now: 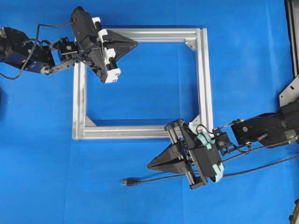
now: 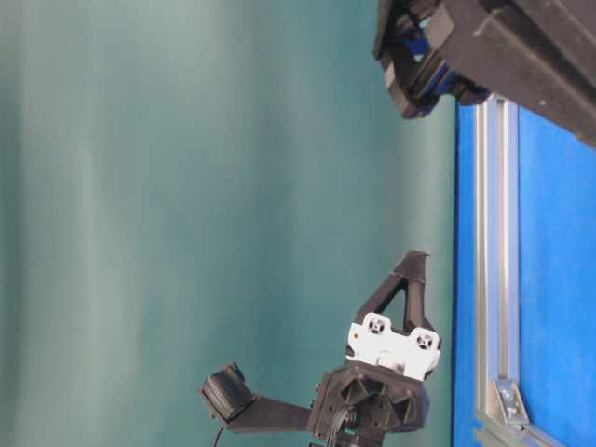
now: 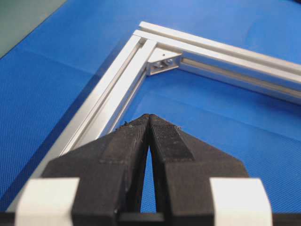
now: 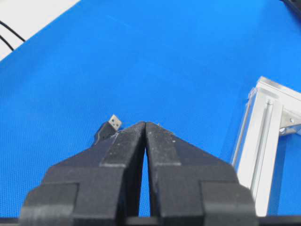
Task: Insert the wire through the string loop located on the right side.
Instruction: 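Lower the open right gripper over the black USB cable's plug end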
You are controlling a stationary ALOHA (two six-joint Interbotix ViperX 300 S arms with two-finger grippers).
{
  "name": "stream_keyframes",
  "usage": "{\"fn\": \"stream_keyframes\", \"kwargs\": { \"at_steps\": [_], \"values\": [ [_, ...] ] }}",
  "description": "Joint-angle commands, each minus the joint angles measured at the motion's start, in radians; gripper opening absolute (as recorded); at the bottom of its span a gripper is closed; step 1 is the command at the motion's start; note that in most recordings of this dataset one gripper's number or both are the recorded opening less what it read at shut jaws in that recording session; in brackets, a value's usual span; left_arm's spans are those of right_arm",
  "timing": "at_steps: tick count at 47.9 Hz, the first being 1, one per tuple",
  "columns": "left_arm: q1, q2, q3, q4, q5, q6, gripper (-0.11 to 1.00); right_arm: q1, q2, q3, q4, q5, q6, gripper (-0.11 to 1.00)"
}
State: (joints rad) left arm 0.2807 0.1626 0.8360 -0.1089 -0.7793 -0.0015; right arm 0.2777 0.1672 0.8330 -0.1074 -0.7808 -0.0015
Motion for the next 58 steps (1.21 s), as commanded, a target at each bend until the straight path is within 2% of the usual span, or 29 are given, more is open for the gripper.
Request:
{"fn": "stream_keyframes", "kwargs": {
  "at_steps": [1,7,16,26,31,35,39,48,50,58],
  "values": [
    [0.0,-0.038,-0.005,0.023,0.018,0.012,0.0,0.046,-0.049,-0.017,0.0,-0.006,0.005,0.0],
    [0.003,-0.04,0.002,0.025,0.037,0.017,0.0,0.067,-0.069,-0.018,0.002,0.008,0.005,-0.06],
    [0.002,-0.04,0.0,0.023,0.038,0.017,0.0,0.064,-0.072,-0.011,0.035,0.017,0.012,-0.05],
    [0.002,-0.04,0.0,0.025,0.04,0.015,0.0,0.063,-0.072,-0.008,0.051,0.026,0.011,-0.05],
    [0.0,-0.04,-0.003,0.023,0.04,0.015,0.0,0.063,-0.072,-0.011,0.054,0.031,0.014,-0.01],
    [-0.002,-0.04,-0.003,0.025,0.04,0.015,0.0,0.063,-0.072,-0.011,0.064,0.034,0.017,0.08],
    [-0.002,-0.04,-0.005,0.025,0.04,0.015,0.0,0.061,-0.072,-0.012,0.08,0.035,0.026,0.24],
    [-0.003,-0.04,-0.003,0.025,0.04,0.015,0.0,0.067,-0.072,-0.014,0.121,0.032,0.034,0.8],
    [-0.003,-0.04,-0.003,0.025,0.04,0.015,0.0,0.071,-0.072,-0.014,0.124,0.034,0.034,0.88],
    [-0.003,-0.04,-0.002,0.025,0.04,0.015,0.0,0.086,-0.06,-0.018,0.161,0.034,0.035,0.83]
  ]
}}
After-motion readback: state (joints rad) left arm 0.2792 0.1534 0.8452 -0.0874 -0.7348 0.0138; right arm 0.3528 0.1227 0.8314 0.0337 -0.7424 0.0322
